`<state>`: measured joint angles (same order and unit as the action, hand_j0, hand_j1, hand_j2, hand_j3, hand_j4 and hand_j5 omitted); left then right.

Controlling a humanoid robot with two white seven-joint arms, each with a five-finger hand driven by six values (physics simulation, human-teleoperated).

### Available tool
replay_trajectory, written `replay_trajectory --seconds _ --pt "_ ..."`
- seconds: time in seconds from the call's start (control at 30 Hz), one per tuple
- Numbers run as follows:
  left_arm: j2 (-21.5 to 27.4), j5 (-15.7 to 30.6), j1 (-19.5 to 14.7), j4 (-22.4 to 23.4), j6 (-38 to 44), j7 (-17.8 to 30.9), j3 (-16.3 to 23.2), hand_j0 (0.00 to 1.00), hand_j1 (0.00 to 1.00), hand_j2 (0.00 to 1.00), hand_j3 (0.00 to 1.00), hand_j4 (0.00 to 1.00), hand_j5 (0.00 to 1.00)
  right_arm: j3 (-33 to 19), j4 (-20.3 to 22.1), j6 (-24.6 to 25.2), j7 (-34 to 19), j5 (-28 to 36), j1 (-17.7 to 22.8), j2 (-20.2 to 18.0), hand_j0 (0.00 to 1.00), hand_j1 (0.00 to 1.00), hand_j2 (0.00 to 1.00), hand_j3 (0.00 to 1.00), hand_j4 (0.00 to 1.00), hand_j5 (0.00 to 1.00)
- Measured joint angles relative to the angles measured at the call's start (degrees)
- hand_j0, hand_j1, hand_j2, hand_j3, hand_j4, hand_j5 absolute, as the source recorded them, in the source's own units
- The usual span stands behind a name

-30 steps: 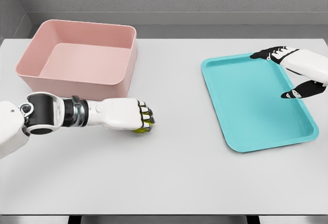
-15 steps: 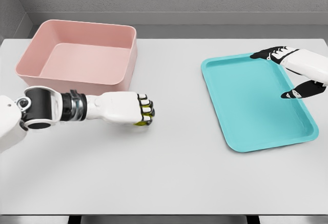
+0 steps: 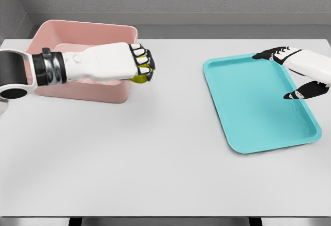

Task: Put the tennis from the blue tray into the pink basket with both arms

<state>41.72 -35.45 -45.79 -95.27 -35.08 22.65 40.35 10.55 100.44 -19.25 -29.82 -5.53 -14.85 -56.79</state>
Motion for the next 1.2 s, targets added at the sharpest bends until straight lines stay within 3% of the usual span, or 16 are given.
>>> replay_trajectory --seconds 0.1,0.23,0.37,0.57,0.6,0.63,0.9,1.0,1.07,1.2 --pt "1.4 0.4 0.2 4.1 0.0 0.0 -3.4 0.22 0.22 0.22 0.22 0.22 0.22 0.0 0.0 0.0 0.0 0.0 0.0 0.0 1.0 1.0 1.0 1.0 1.0 1.0" --pt "2.3 0.0 0.2 13.2 0.0 0.2 -7.0 0.22 0.22 0.22 0.22 0.22 0.22 0.0 0.0 0.0 0.0 0.0 0.0 0.0 1.0 1.0 1.0 1.0 1.0 1.0" --pt "2.3 -1.8 0.3 22.7 -0.1 0.4 -8.1 0.23 0.23 0.23 0.23 0.23 0.23 0.0 0.0 0.0 0.0 0.0 -0.1 0.0 1.0 1.0 1.0 1.0 1.0 1.0" --pt "-0.4 -6.2 0.1 31.2 -0.1 0.5 -8.4 0.28 0.28 0.28 0.28 0.28 0.28 0.0 0.0 0.0 0.0 0.0 -0.1 0.0 1.0 1.0 1.0 1.0 1.0 1.0" --pt "-0.8 -6.6 0.1 31.9 -0.1 0.5 -8.5 0.51 0.51 0.51 0.51 0.51 0.51 0.0 0.0 0.0 0.0 0.0 -0.1 0.0 1.0 1.0 1.0 1.0 1.0 1.0" --pt "-1.1 -6.8 0.1 32.3 -0.1 0.5 -8.5 0.99 0.99 0.99 0.99 0.99 0.99 0.0 0.0 0.0 0.0 0.0 -0.1 0.0 1.0 1.0 1.0 1.0 1.0 1.0" --pt "-1.7 -6.9 -1.2 33.3 0.0 0.2 -8.7 1.0 1.0 1.0 1.0 1.0 1.0 0.0 0.0 0.0 0.0 0.0 -0.1 0.0 1.0 1.0 1.0 1.0 1.0 1.0" --pt "-1.1 -4.1 -1.4 31.9 0.0 0.1 -8.8 1.0 1.0 1.0 1.0 1.0 1.0 0.0 0.0 0.0 0.0 0.0 -0.1 0.0 1.0 1.0 1.0 1.0 1.0 1.0" --pt "1.8 0.2 0.9 27.3 0.0 0.0 -8.7 1.0 1.0 1.0 1.0 1.0 1.0 0.0 0.0 0.0 0.0 0.0 -0.1 0.0 1.0 1.0 1.0 1.0 1.0 1.0" --pt "9.1 7.8 9.3 16.9 -0.1 -0.2 -9.6 1.0 1.0 1.0 1.0 1.0 1.0 0.0 0.0 0.0 0.0 0.0 -0.1 0.0 1.0 1.0 1.0 1.0 1.0 1.0"
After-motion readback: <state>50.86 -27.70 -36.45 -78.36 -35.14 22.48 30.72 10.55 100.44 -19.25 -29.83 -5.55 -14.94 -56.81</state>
